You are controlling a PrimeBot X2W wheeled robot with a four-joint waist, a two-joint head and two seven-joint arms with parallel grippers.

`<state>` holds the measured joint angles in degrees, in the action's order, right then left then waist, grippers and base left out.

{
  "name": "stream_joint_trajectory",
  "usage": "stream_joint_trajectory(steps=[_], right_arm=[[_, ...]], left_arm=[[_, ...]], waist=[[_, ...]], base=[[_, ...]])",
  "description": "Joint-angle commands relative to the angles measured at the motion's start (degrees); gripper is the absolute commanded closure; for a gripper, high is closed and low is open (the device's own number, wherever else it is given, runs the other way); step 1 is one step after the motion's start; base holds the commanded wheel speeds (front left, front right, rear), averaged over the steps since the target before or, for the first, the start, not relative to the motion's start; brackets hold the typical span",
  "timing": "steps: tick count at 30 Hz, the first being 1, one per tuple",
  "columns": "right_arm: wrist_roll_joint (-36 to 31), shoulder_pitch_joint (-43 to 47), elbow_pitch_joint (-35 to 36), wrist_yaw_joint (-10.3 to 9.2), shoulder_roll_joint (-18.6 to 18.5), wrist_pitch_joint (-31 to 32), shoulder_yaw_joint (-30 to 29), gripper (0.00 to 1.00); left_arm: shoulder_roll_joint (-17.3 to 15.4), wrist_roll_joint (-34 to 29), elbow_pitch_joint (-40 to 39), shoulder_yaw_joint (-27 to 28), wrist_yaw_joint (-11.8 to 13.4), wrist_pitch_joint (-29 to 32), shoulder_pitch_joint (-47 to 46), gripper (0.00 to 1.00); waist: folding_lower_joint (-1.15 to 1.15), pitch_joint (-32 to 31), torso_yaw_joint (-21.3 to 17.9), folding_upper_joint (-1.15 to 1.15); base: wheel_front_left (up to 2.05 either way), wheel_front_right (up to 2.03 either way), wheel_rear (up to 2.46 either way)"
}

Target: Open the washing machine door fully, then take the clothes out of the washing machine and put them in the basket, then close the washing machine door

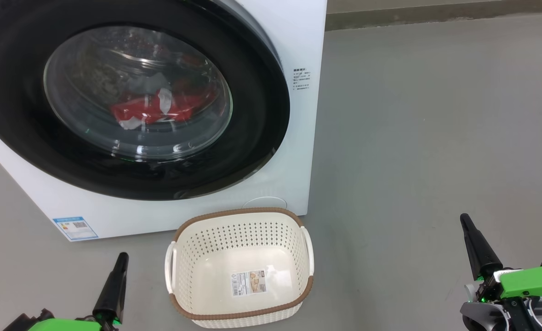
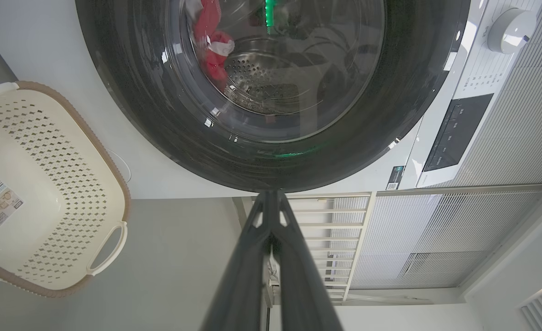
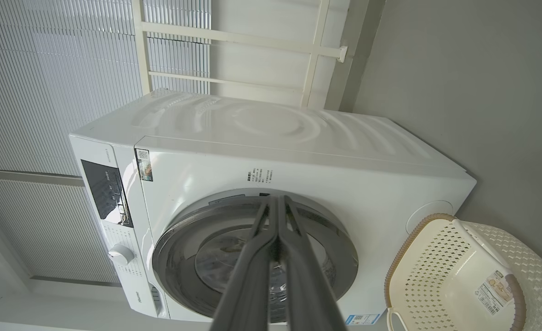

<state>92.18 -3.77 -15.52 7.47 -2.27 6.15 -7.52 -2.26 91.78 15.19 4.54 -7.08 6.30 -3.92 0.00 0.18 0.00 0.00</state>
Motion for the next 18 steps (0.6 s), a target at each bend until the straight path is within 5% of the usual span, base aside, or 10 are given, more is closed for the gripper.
stream_joint_trajectory(steps=[1,5,6,18], right_arm=[[0.01,-2.41,1.50,0.02,-0.61,0.32,1.02,1.00],[0.01,-2.41,1.50,0.02,-0.61,0.32,1.02,1.00],[0.00,0.05,-0.21,0.00,0.04,-0.03,0.04,0.00],[-1.36,0.56,-1.19,0.00,0.26,-1.61,2.08,0.00]], left_arm=[[-0.62,0.41,-1.16,1.95,-0.41,0.17,-2.26,1.00],[-0.62,0.41,-1.16,1.95,-0.41,0.17,-2.26,1.00],[0.01,-0.01,0.18,-0.04,0.00,-0.02,0.06,0.00],[0.22,-0.88,1.22,-0.86,-0.01,-1.56,0.93,0.00]], waist=[[0.00,0.00,0.00,0.00],[0.00,0.00,0.00,0.00],[0.00,0.00,0.00,0.00],[0.05,0.01,0.03,0.00]], base=[[0.00,0.00,0.00],[0.00,0.00,0.00],[0.00,0.00,0.00],[0.00,0.00,0.00]])
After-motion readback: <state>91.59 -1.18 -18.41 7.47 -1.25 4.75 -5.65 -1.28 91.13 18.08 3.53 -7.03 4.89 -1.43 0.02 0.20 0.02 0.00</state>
